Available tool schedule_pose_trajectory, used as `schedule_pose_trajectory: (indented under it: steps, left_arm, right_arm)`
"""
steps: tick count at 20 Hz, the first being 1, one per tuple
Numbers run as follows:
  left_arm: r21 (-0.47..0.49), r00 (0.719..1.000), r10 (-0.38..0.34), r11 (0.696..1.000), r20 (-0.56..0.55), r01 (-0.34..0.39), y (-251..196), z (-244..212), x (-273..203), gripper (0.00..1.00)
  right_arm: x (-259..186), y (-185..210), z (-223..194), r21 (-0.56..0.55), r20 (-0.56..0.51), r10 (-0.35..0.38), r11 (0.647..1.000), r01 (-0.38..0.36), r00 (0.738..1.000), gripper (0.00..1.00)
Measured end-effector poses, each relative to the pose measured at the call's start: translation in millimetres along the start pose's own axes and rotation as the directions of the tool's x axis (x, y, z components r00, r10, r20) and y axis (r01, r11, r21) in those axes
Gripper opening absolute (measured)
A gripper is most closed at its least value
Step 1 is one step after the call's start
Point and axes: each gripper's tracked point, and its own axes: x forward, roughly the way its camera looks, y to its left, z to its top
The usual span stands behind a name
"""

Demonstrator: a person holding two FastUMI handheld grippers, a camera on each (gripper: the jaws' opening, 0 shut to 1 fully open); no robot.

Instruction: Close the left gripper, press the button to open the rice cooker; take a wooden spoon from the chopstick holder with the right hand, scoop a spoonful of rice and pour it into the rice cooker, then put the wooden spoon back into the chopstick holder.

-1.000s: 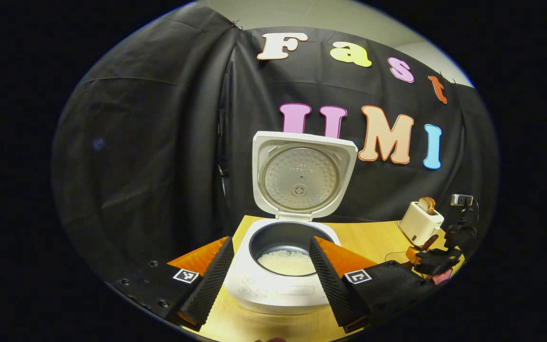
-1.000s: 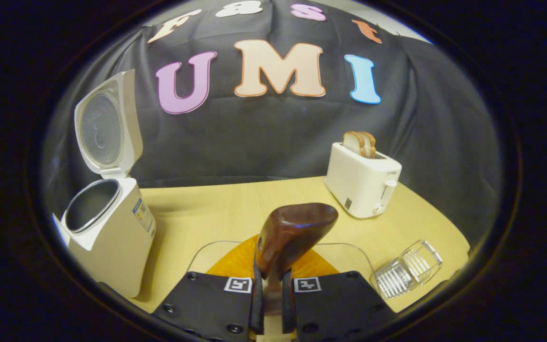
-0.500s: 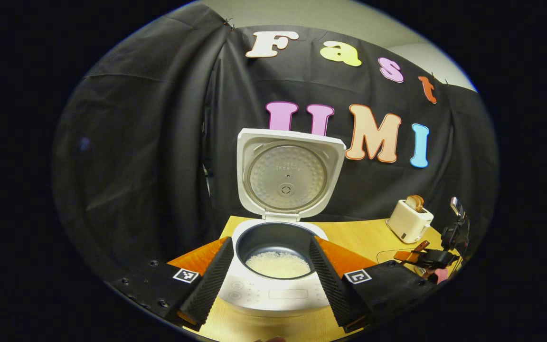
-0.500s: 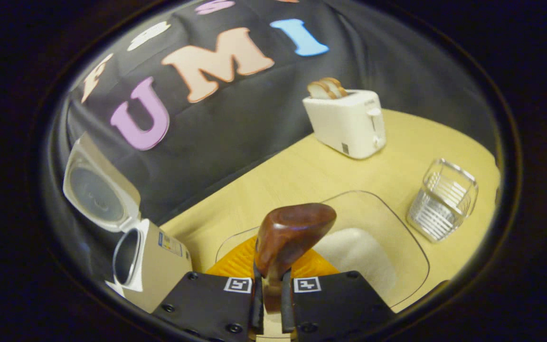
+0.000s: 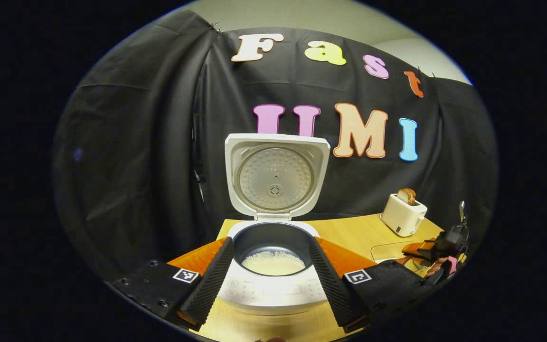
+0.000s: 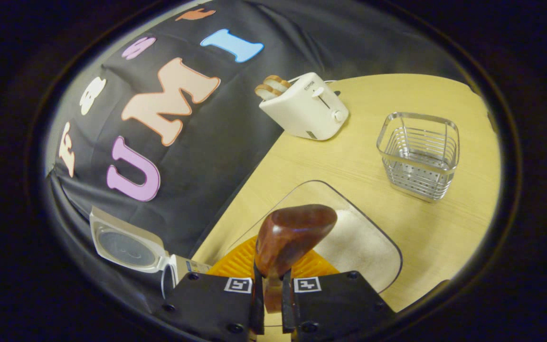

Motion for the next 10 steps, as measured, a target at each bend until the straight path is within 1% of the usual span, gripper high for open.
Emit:
schedule_pose_trajectory:
  steps: [3, 8, 10]
  left_arm:
    - [0.007, 0.999, -0.028, 1.000, -0.017, 0.029, -9, -6, -2, 0.95]
    - [0.017, 0.996, -0.083, 0.996, -0.010, 0.084, -25, -5, -7, 0.95]
    - [0.018, 0.995, -0.095, 0.995, -0.003, 0.095, -27, -4, -8, 0.95]
  right_arm:
    - [-13, 9, 11, 0.073, 0.014, 0.030, 0.997, -0.031, 0.999, 0.19]
    - [-28, 26, 25, 0.135, 0.046, 0.068, 0.988, -0.074, 0.997, 0.18]
    - [-33, 31, 30, 0.157, 0.057, 0.077, 0.984, -0.085, 0.995, 0.18]
